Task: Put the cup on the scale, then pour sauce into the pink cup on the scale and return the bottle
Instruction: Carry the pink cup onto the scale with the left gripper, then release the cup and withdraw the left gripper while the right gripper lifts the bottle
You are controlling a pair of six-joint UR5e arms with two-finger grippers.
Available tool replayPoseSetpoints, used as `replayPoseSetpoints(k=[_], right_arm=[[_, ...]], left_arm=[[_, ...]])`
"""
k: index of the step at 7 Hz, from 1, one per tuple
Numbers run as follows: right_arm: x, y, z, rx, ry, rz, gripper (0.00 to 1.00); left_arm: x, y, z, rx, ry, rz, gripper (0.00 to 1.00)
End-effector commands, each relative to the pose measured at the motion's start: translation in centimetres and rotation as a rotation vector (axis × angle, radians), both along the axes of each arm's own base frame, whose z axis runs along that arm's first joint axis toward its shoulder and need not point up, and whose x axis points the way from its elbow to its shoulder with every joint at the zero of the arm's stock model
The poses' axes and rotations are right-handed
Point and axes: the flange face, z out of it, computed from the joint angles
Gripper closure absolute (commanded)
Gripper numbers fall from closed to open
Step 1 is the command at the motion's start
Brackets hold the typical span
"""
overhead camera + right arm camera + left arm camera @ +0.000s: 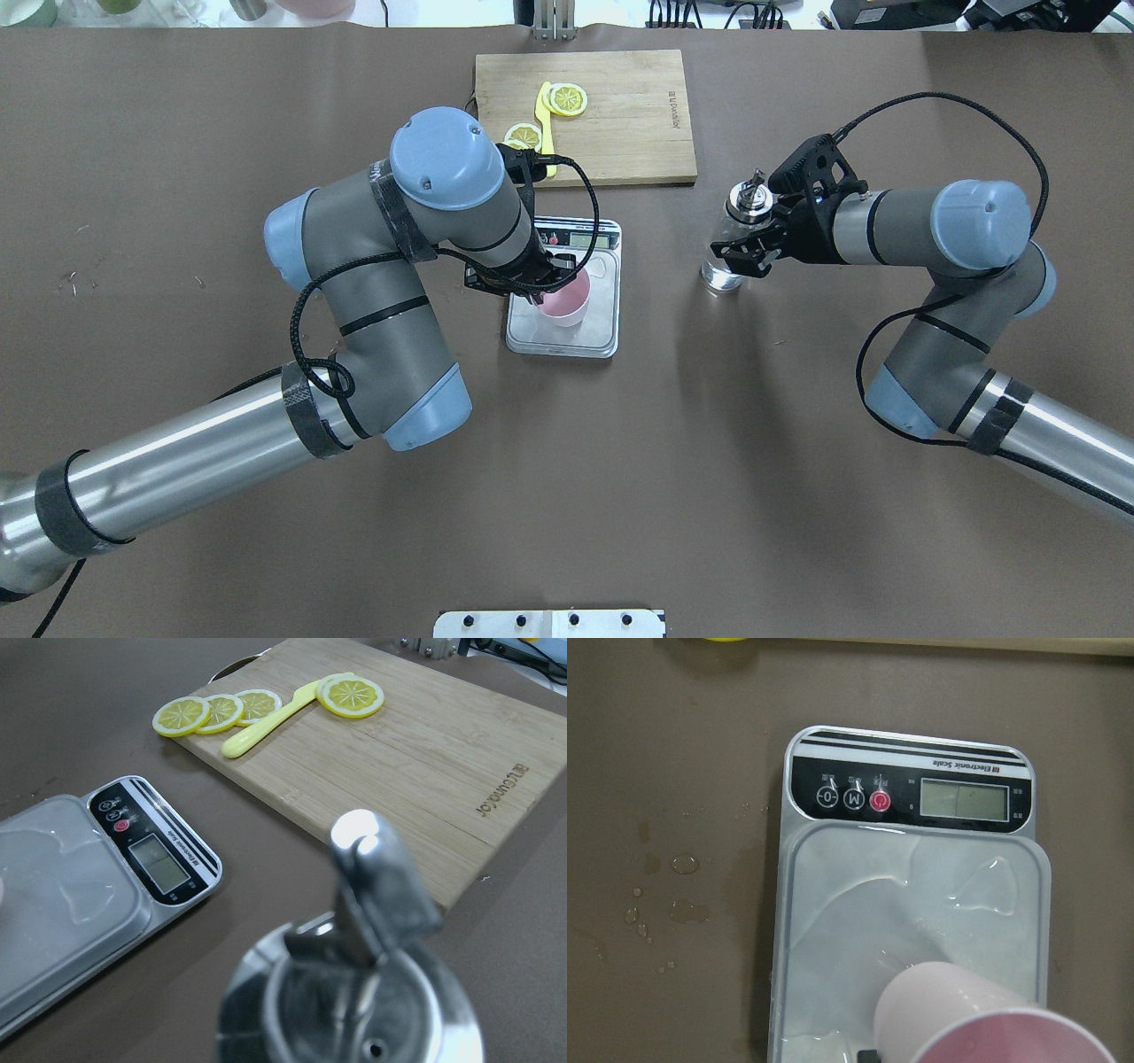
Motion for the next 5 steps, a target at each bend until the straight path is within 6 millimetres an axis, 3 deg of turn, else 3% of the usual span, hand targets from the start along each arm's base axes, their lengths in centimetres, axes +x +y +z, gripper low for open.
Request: replayPoseSetpoints(k=[1,4,5], right_arm=[[-0.8,-0.3,-2.1,-0.102,-0.081,0.036,1.0],[-1.0,-0.5,-3.2,-0.097,-0.091,0.039,1.0],[-1.0,-0.5,-3.2,-0.098,-0.091,0.039,1.0]], left_arm=[[-0.1,-0.2,-0.1,0.004,0.0,0.0,1.0],[-0.4,-0.6,-0.5,0.006,0.009,-0.011,0.97],[-0.8,-1.1,-0.6,0.006,0.009,-0.018,0.88]])
